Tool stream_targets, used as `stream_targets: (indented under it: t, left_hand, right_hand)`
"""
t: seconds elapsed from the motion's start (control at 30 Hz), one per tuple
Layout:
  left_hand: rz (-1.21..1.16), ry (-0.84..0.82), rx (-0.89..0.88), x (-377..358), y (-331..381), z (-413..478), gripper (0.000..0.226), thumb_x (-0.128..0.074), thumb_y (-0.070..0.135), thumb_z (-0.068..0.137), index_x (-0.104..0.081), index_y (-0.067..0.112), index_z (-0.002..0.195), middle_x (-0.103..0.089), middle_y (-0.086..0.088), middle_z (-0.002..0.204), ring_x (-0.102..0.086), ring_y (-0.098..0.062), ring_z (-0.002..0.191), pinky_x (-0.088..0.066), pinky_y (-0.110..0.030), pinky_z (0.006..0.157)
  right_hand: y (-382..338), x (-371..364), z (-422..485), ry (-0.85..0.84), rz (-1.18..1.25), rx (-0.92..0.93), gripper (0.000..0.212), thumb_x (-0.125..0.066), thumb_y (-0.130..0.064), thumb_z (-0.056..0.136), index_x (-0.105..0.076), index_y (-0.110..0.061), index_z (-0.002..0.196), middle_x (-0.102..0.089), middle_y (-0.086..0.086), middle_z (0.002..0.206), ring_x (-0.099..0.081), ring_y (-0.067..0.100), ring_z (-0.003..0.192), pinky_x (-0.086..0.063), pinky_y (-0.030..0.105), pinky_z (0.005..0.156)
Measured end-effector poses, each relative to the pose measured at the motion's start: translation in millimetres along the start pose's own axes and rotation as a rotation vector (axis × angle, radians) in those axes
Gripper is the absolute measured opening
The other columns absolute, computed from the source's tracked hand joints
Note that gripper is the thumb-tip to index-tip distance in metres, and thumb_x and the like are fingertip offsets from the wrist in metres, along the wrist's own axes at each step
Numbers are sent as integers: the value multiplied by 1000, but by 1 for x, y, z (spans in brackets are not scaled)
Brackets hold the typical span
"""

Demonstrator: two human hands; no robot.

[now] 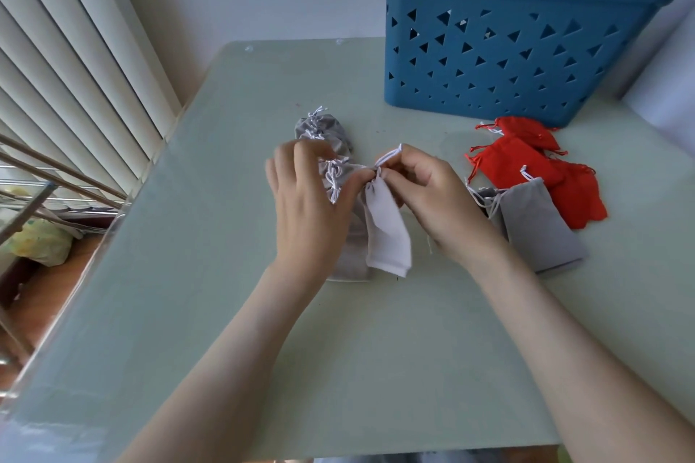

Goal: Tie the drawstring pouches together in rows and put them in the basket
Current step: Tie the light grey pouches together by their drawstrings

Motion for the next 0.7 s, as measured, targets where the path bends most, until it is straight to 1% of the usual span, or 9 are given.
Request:
stream_targets:
  t: [0.07, 0.2, 0.3, 0.4, 0.43, 0.53, 0.57, 0.63, 0.7]
  left_hand:
    - [51, 7, -17, -1, 0, -1, 28, -63, 34, 84, -61, 7, 91, -48, -11, 113, -35, -16, 98, -26, -12, 90]
    - [41, -9, -78, -4, 3, -3, 15, -63, 23, 87, -64, 8, 88, -40, -20, 131, -28, -4, 103, -29, -22, 95]
    - [24, 74, -40, -1, 5, -2, 26, -69, 25, 80, -59, 2, 87, -39, -27, 130, -31, -9, 107, -18, -11, 100]
    - [43, 59, 33, -1, 2, -1, 33, -68, 36, 79, -59, 5, 87, -35, -24, 133, -28, -11, 107, -18, -10, 99]
    - [47, 35, 32, -3, 1, -2, 29, -66, 36, 82, -62, 8, 86, -34, -22, 135, -28, -10, 105, -19, -11, 100]
    - [31, 1, -50, -6, 3, -4, 18, -61, 27, 90, -67, 11, 87, -34, -20, 138, -29, -7, 107, -36, -33, 97]
    - [36, 13, -79, -6, 5, -5, 16, -61, 24, 90, -67, 9, 87, -35, -21, 137, -31, -8, 106, -36, -35, 97]
    - [44, 57, -62, -4, 6, -5, 21, -66, 24, 86, -63, 4, 91, -36, -25, 136, -35, -13, 108, -23, -20, 105]
    - [31, 104, 22, -2, 5, -3, 36, -70, 31, 80, -56, 0, 92, -37, -27, 133, -32, -14, 110, -11, -7, 102]
  right_hand:
    - [0, -1, 0, -3, -3, 7, 25, -52, -5, 93, -61, -24, 79, -59, -5, 73, -51, 5, 67, -41, 18, 65]
    - [-1, -2, -1, -9, 33, -14, 25, -52, -3, 93, -60, -21, 78, -58, -3, 74, -52, 6, 69, -42, 18, 64]
    - [-1, -1, 0, -6, 54, -24, 23, -52, -2, 92, -60, -19, 79, -59, -2, 76, -53, 10, 73, -44, 21, 68]
    - [-2, -1, 0, 4, 65, -19, 22, -52, 0, 93, -59, -17, 80, -59, -3, 77, -52, 9, 74, -44, 19, 68]
    - [-3, -2, 0, 3, 72, -18, 23, -51, 0, 93, -59, -16, 80, -58, -3, 77, -52, 9, 74, -44, 17, 67]
    - [-2, -4, -1, -6, 99, -34, 23, -51, 0, 94, -58, -16, 80, -58, -2, 79, -52, 9, 76, -44, 17, 69]
    - [-2, -5, -1, -8, 106, -39, 22, -51, 0, 94, -58, -16, 80, -59, -3, 80, -52, 9, 77, -43, 18, 70]
    - [-3, -4, -1, -3, 112, -43, 22, -51, -1, 94, -59, -16, 80, -60, -5, 80, -53, 8, 77, -43, 18, 72]
    - [-4, -3, -1, 3, 114, -37, 22, -50, 0, 95, -58, -15, 81, -59, -4, 81, -53, 9, 77, -43, 19, 71]
Point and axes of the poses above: each hand's wrist, its own z-axis towards the middle knuckle, its own x-axis out of the back of the hand, y = z × x, the point moved 2 cm from there along z, towards the middle knuckle
